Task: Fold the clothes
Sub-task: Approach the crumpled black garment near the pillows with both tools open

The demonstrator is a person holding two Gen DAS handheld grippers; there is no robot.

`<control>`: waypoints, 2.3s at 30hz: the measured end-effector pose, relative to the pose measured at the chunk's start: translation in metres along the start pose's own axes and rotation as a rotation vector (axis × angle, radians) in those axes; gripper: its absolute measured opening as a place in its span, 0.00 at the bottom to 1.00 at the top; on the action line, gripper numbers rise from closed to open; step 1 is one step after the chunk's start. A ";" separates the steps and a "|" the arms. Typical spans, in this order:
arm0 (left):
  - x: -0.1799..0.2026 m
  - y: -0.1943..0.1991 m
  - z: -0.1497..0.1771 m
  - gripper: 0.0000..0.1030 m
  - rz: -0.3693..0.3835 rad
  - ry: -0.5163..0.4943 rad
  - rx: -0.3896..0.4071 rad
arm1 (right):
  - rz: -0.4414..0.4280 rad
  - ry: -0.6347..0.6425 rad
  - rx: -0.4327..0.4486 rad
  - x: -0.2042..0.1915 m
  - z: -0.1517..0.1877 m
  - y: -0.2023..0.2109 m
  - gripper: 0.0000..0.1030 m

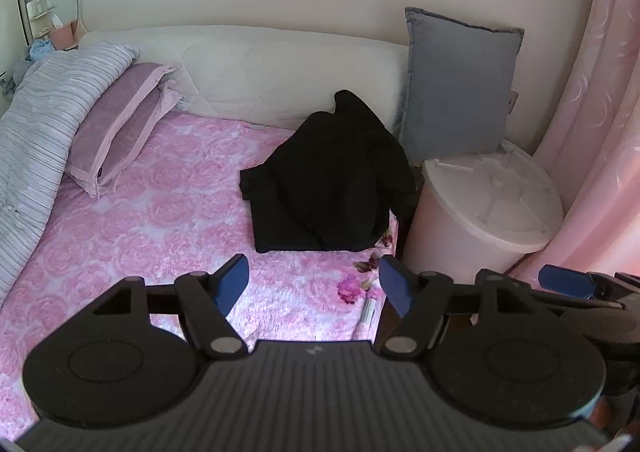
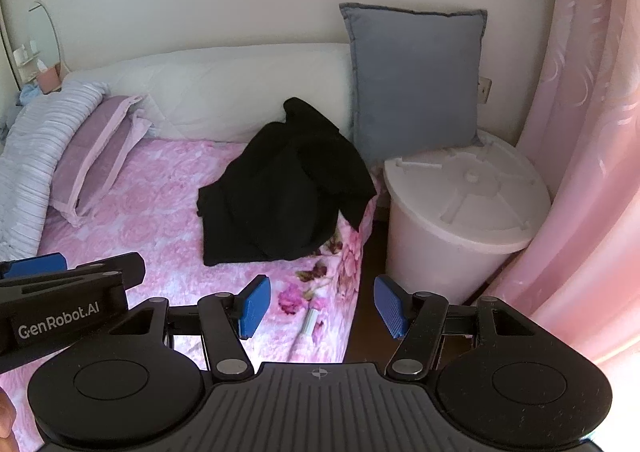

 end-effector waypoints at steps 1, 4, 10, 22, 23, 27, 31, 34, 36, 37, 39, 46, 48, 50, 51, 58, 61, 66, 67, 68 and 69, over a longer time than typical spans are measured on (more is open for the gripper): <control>0.000 -0.001 0.000 0.67 0.001 0.002 -0.001 | 0.001 0.000 -0.002 -0.002 0.001 0.000 0.60; -0.002 -0.003 0.001 0.67 0.002 0.007 -0.004 | 0.003 0.001 -0.007 -0.007 0.002 -0.001 0.60; -0.006 -0.002 0.007 0.67 0.023 0.009 -0.004 | 0.008 0.000 -0.014 -0.008 0.006 -0.001 0.60; -0.016 0.008 0.009 0.67 0.054 0.011 0.017 | 0.029 0.006 0.011 -0.018 0.004 0.008 0.60; -0.016 0.009 0.009 0.67 0.055 0.011 0.019 | 0.030 0.006 0.013 -0.019 0.005 0.009 0.60; -0.018 0.012 0.011 0.68 0.059 0.009 0.024 | 0.037 0.008 0.020 -0.023 0.005 0.013 0.60; -0.023 0.013 0.012 0.68 0.064 0.006 0.021 | 0.044 0.008 0.025 -0.025 0.005 0.017 0.60; -0.026 0.014 0.012 0.68 0.068 0.004 0.020 | 0.052 0.007 0.025 -0.025 0.007 0.019 0.60; -0.026 0.015 0.013 0.68 0.073 0.003 0.019 | 0.056 0.005 0.026 -0.025 0.007 0.021 0.60; -0.026 0.016 0.014 0.68 0.074 0.004 0.019 | 0.058 0.005 0.026 -0.025 0.007 0.022 0.60; -0.027 0.017 0.014 0.68 0.073 0.005 0.020 | 0.060 0.008 0.030 -0.026 0.006 0.022 0.60; -0.032 0.017 0.014 0.68 0.063 0.008 0.014 | 0.062 0.017 0.039 -0.028 0.003 0.023 0.60; -0.037 0.015 0.016 0.69 0.059 0.011 0.000 | 0.056 0.019 0.036 -0.030 0.002 0.021 0.60; -0.041 0.014 0.017 0.69 0.048 0.016 -0.007 | 0.049 0.022 0.032 -0.033 0.000 0.018 0.60; -0.044 0.014 0.017 0.69 0.043 0.020 -0.009 | 0.045 0.026 0.031 -0.035 -0.001 0.017 0.60; -0.066 0.009 0.014 0.69 0.001 0.049 -0.018 | 0.009 0.060 0.017 -0.049 -0.002 0.003 0.60; -0.072 0.005 0.014 0.69 -0.012 0.062 -0.028 | -0.008 0.073 0.008 -0.055 -0.002 -0.004 0.60; -0.074 -0.005 0.013 0.69 -0.023 0.080 -0.049 | -0.031 0.087 -0.013 -0.057 -0.002 -0.019 0.60; -0.073 -0.008 0.012 0.69 -0.023 0.084 -0.054 | -0.035 0.090 -0.017 -0.058 -0.002 -0.022 0.60; -0.072 -0.011 0.011 0.69 -0.022 0.088 -0.059 | -0.039 0.091 -0.019 -0.058 -0.002 -0.024 0.60; -0.072 -0.014 0.010 0.69 -0.022 0.091 -0.063 | -0.044 0.093 -0.022 -0.057 -0.002 -0.027 0.60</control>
Point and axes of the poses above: each gripper's, at about its wrist camera, not at the fingertips, and y roughly against the way its jaws point, x to its right, z to its underside, the point moved 10 cm from there along -y, roughly the way its jaws point, and after that the axes turned 8 degrees about x, right-handed, at the moved point
